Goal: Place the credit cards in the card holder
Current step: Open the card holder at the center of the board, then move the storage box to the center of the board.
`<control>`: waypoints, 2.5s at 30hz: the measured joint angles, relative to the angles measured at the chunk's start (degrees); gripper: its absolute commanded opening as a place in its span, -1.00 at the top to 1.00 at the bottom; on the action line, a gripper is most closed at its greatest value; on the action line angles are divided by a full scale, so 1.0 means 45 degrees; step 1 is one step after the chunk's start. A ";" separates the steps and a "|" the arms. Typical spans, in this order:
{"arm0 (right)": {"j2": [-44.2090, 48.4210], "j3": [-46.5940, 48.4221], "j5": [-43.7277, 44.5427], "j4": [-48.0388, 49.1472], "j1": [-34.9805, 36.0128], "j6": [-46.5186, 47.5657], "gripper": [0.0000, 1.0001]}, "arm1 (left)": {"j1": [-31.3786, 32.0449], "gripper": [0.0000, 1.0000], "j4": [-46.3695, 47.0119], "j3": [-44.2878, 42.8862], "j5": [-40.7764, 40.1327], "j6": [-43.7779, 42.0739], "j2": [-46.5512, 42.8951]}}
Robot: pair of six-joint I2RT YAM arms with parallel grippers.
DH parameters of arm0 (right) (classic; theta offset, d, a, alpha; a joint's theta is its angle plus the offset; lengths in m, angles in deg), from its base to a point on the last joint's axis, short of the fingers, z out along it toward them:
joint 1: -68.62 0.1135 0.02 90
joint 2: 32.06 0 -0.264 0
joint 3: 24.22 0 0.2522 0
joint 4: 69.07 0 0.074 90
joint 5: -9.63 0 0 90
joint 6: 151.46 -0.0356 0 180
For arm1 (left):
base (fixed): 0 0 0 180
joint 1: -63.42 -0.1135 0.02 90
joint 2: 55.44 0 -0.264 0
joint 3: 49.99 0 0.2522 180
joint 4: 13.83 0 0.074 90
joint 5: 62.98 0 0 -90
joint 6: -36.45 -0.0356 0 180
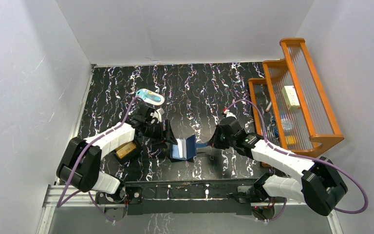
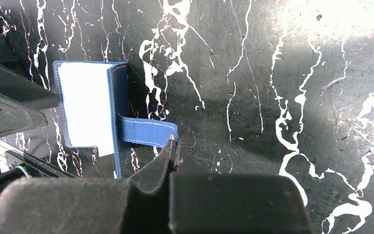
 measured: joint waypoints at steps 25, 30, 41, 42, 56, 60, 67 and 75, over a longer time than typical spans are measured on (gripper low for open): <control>0.0083 -0.0160 0.0141 -0.0364 -0.0165 0.0194 0.33 | 0.0350 1.00 0.2433 0.0787 0.0709 0.0996 0.0102; 0.0325 0.0651 -0.0034 -0.1263 -0.0165 0.0199 0.05 | 0.0350 1.00 0.2467 0.0787 0.0661 0.1059 0.0102; -0.0199 0.2691 -0.1064 -0.0918 -0.0078 0.0267 -0.14 | 0.0146 1.00 -0.0238 -0.0423 -0.1515 0.0772 -0.1171; -0.0379 0.2803 -0.1107 -0.0826 -0.0029 0.0272 -0.14 | 0.0005 1.00 -0.0423 -0.0578 -0.1622 0.0763 -0.1341; -0.3988 0.4677 -0.0962 0.1258 0.2501 0.0316 -0.20 | -0.3915 1.00 -0.4537 -0.4124 -0.4643 -0.0180 -0.3483; -0.5717 0.5683 -0.1054 0.2312 0.3478 0.0607 -0.20 | -0.3968 1.00 -0.5231 -0.4988 -0.6538 -0.0423 -0.4269; -0.8845 0.8446 -0.0826 0.3381 0.4838 0.1054 -0.20 | -0.3993 1.00 -0.6101 -0.4988 -0.9462 -0.0690 -0.6237; -1.1642 1.1060 -0.0670 0.3458 0.5518 0.1520 -0.18 | -0.3993 1.00 -0.6547 -0.4988 -1.0856 -0.1059 -0.6751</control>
